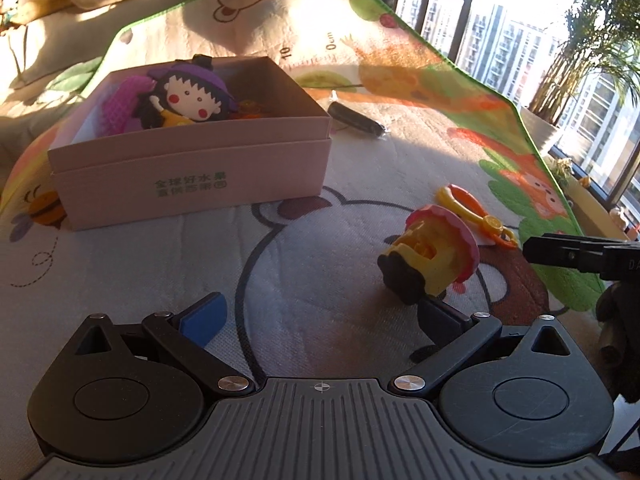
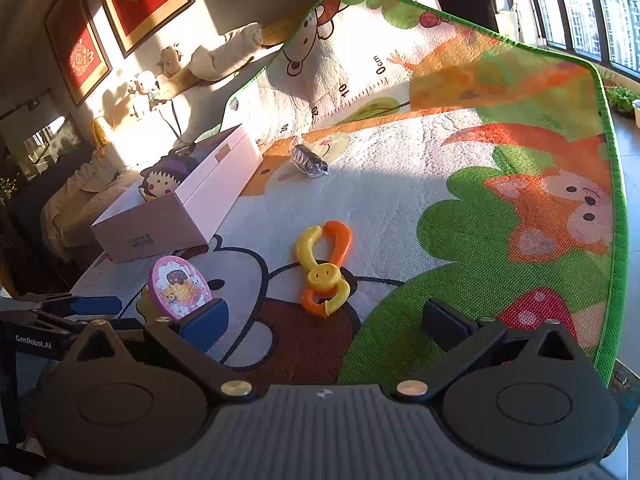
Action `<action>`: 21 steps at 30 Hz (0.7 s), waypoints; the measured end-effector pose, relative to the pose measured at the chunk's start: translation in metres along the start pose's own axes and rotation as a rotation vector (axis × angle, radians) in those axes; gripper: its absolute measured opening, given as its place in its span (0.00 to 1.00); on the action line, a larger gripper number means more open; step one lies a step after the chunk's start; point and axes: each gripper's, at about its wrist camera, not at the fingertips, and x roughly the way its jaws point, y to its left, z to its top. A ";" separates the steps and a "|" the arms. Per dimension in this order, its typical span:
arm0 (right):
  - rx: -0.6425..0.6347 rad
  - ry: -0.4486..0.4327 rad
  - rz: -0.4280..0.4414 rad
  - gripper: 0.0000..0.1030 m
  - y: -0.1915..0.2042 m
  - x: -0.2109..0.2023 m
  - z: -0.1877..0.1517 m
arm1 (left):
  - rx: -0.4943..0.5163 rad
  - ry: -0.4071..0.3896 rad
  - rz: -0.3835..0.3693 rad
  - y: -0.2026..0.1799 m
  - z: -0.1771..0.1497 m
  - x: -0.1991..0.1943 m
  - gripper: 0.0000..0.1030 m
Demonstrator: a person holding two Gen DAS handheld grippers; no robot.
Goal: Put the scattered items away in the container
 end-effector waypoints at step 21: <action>-0.157 -0.053 0.137 0.44 0.091 0.000 0.011 | -0.114 -0.099 0.066 0.048 -0.015 -0.053 1.00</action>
